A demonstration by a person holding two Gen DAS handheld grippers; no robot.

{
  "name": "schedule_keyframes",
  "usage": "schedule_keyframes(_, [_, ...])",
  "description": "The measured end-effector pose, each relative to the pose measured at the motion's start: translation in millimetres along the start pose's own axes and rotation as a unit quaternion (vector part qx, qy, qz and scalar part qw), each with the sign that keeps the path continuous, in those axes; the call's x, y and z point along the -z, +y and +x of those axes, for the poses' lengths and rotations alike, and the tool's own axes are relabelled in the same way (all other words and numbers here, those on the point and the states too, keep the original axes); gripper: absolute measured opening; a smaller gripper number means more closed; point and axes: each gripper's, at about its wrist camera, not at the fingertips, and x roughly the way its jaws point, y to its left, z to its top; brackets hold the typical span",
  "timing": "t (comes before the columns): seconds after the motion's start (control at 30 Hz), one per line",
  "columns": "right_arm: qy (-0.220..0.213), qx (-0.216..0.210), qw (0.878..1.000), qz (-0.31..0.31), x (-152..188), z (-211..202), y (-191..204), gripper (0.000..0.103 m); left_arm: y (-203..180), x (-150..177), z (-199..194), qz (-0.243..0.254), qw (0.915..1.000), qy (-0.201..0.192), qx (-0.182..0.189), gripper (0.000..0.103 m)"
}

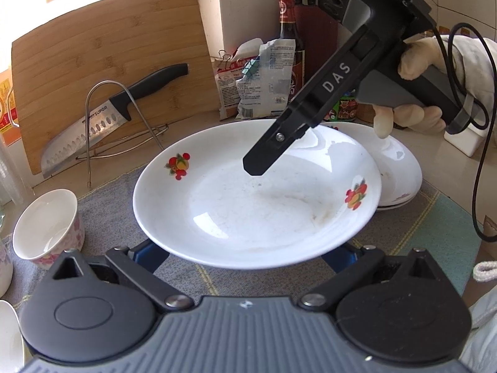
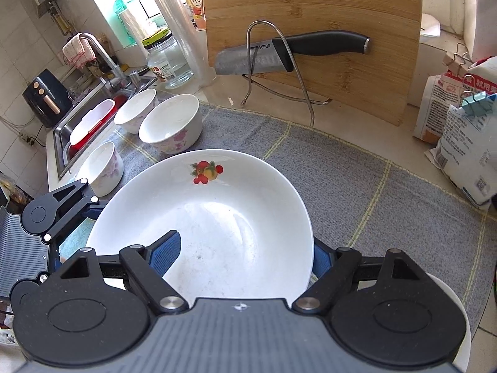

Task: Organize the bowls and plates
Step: 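Carry the stained white plate over the stacked flower plates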

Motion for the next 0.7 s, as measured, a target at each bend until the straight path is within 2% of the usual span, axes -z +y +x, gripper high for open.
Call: schedule_keyframes(0.7, [-0.024, 0.034, 0.998, 0.05, 50, -44, -24, 0.089, -43, -20, 7, 0.047, 0.9979, 0.0, 0.045, 0.102])
